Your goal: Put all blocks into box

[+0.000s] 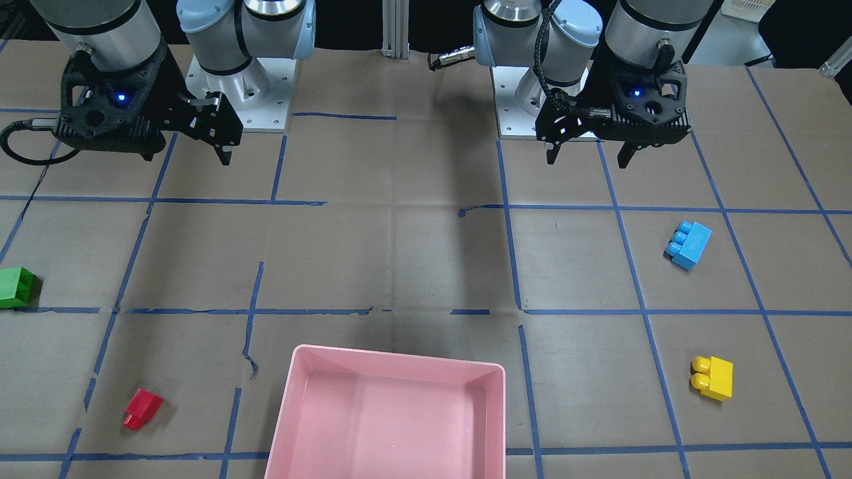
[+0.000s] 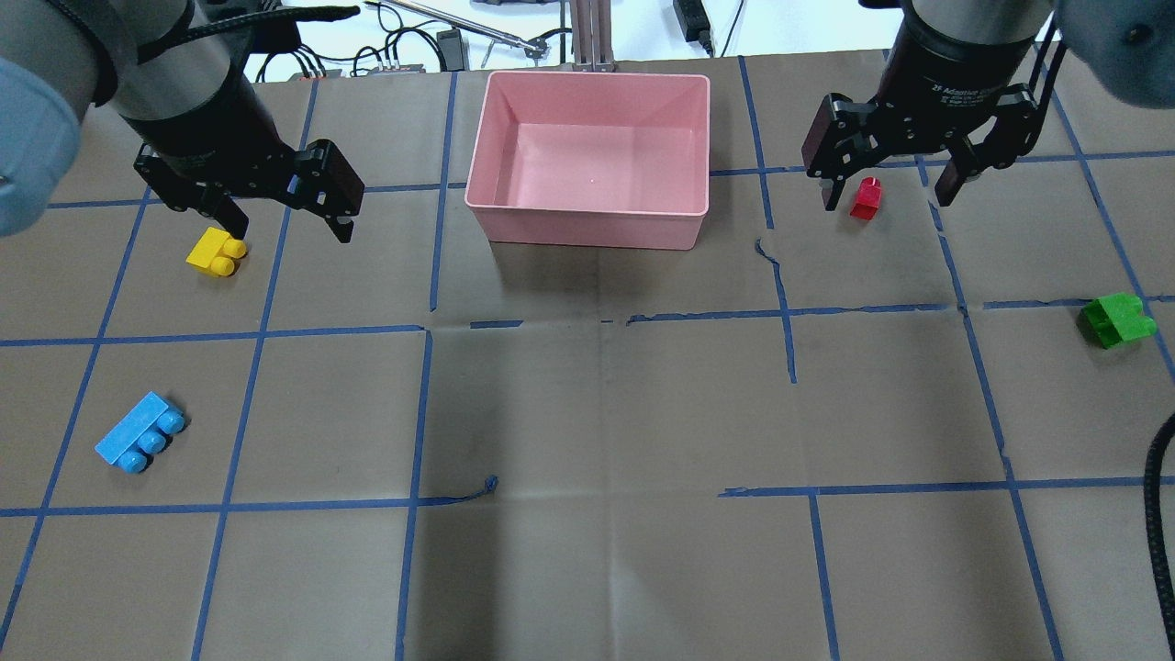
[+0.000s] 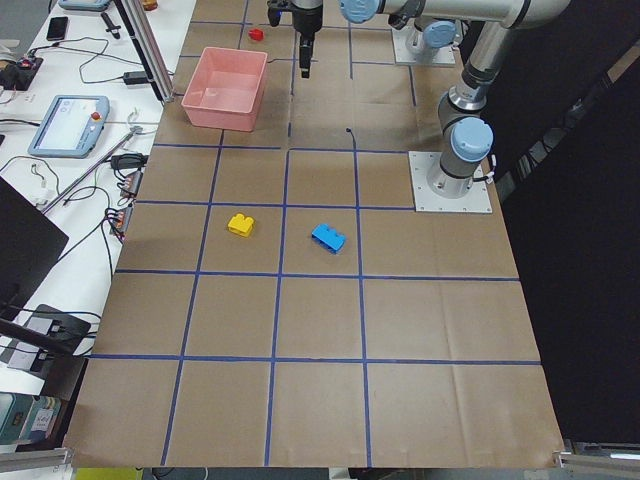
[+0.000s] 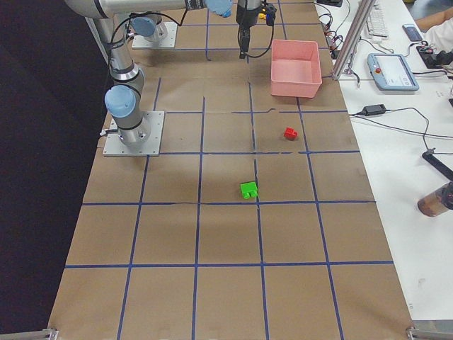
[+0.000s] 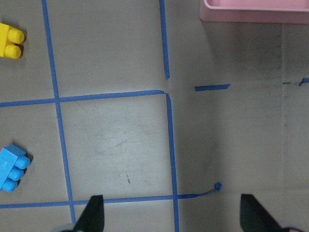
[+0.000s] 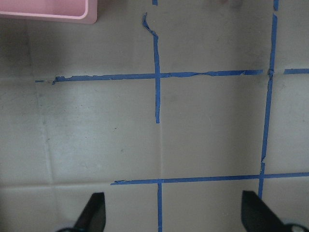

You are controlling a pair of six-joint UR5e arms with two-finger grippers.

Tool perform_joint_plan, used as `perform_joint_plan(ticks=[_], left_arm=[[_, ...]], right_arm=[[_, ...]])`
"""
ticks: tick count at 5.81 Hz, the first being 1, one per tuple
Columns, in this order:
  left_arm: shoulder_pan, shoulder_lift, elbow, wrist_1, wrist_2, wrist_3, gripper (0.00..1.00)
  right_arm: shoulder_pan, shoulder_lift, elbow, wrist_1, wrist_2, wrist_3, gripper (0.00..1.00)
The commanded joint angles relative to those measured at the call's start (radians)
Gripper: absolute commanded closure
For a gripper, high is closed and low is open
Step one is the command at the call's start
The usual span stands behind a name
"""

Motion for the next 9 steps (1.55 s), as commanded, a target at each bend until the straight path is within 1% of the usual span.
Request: perform_joint_plan(ticks=[1,3,4,5,6,7,8,9], left_arm=[[0.001,0.006,0.0,-0.001,0.001,0.002,0.01],[0.02,0.008,0.005,0.001,-0.005,0.031,0.01],[0.053,0.003,0.0,0.007,0.002,0.089,0.01],[0.133,0.008,-0.003,-0.013,0.008,0.17,0.01],[0.235,-0.009,-0.011,-0.019,0.016,0.322,0.01],[0.339,-0.015,-0.056,-0.01,0.018,0.483,0.01],[0.403,-0.021,-0.122,0.023,0.044,0.628,0.01],[0.463,-0.041,-0.183,0.119,0.047,0.726,0.01]], right_arm=[[0.0,0.0,0.002,0.002,0.0,0.0,0.0],[0.0,0.001,0.004,0.0,0.002,0.0,0.0],[0.0,0.001,0.004,0.0,0.0,0.0,0.0],[0.0,0.003,0.004,-0.004,-0.002,0.0,0.0],[-0.002,0.004,-0.001,-0.007,-0.006,0.0,0.0],[-0.015,0.011,-0.004,-0.012,-0.012,-0.012,0.0],[-0.082,0.009,-0.008,-0.015,-0.014,-0.1,0.0],[-0.209,0.011,-0.007,-0.014,-0.014,-0.188,0.0]])
